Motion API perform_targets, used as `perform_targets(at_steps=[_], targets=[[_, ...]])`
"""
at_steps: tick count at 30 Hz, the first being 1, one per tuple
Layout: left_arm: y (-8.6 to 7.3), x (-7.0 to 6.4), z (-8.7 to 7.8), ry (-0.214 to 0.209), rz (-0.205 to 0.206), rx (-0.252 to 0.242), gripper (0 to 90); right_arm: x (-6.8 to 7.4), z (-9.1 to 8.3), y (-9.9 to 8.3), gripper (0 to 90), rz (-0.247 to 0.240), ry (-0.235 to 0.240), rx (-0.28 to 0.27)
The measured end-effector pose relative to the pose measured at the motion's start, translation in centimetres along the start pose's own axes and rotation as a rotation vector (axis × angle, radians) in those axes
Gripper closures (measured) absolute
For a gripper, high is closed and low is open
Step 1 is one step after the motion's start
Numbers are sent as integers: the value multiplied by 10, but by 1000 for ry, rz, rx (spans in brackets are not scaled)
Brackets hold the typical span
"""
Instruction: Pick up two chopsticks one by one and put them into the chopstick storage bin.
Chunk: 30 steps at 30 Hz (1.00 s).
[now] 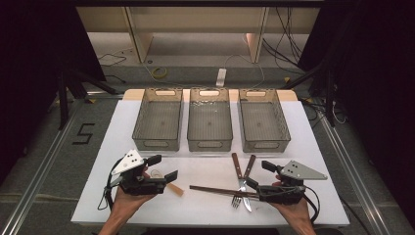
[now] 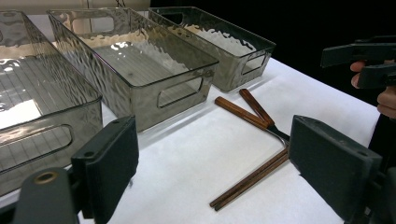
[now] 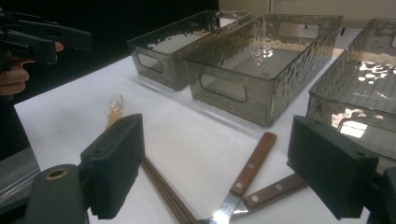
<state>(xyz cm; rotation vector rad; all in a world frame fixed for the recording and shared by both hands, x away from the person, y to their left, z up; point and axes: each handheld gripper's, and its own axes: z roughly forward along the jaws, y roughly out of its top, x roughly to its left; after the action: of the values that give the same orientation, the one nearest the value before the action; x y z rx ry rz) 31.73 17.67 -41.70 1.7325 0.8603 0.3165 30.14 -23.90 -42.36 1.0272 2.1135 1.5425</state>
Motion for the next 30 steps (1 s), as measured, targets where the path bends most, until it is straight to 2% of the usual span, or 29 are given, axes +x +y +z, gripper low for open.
perform_targets(at_steps=[7,8,10,11,12,13,16,17,18,19,20,24,25,26,28,29,30], targets=[[0,0,0,1,0,1,160,-1,-1,5,205,-10,17,32],[0,0,0,1,0,1,160,-2,0,9,226,-21,32,54],[0,0,1,2,-1,1,160,-3,0,11,228,-24,43,65],[0,0,1,1,-2,1,160,-4,2,14,230,-36,56,89],[0,0,1,1,-3,4,160,-5,4,19,235,-69,70,141],[0,0,1,1,-3,4,160,-6,6,21,235,-83,74,173],[0,0,2,1,-1,6,160,-8,11,30,263,-133,107,259],[0,0,2,1,-1,6,160,-8,11,30,263,-133,107,259],[0,0,2,3,-2,8,160,-8,17,33,263,-166,129,337],[0,0,2,3,-2,8,160,-8,17,33,263,-166,129,337],[0,0,1,8,0,4,160,-6,24,34,276,-202,134,414],[0,1,1,7,-2,4,160,-4,36,33,291,-263,129,552],[0,1,1,7,-2,4,160,-4,36,33,291,-263,129,552],[0,0,2,5,-1,8,160,-4,41,34,320,-285,143,595],[0,-1,2,5,1,8,160,-4,45,34,330,-308,140,639],[0,-1,2,5,1,8,160,-4,45,34,330,-308,140,639],[0,0,2,5,5,11,160,-5,50,33,330,-328,149,692]])
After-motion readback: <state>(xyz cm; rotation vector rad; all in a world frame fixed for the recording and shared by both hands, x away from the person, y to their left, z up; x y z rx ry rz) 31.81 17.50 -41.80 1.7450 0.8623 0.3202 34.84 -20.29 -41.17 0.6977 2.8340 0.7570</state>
